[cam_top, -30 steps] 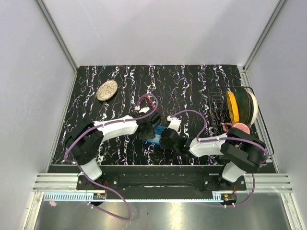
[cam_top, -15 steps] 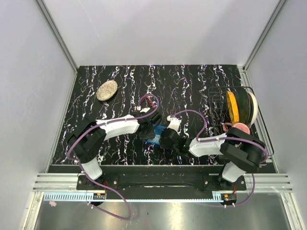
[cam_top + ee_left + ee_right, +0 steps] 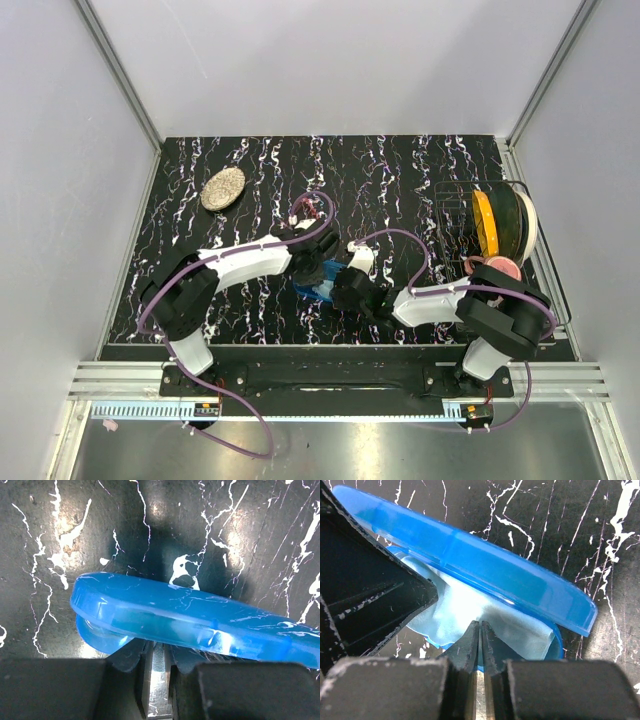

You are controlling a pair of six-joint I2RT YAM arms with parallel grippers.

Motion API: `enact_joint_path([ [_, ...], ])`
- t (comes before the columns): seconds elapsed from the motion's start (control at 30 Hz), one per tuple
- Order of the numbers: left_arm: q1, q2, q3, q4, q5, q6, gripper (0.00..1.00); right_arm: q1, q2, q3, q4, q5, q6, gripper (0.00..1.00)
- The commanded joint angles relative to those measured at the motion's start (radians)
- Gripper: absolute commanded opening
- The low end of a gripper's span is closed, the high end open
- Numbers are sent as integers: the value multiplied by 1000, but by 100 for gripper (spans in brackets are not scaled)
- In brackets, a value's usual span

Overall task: Organize the sunglasses
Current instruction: Place the glasses cleaning cloth in the sunglasses case.

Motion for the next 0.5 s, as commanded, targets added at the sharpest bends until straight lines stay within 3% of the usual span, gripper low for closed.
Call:
enact_joint_path([
  [0.0, 2, -60, 44, -30, -17, 21, 18, 5, 82, -41, -224, -45, -2, 11],
  [0.47, 0, -163, 87, -168, -137, 39, 22, 5, 92, -37, -239, -40, 13, 11],
])
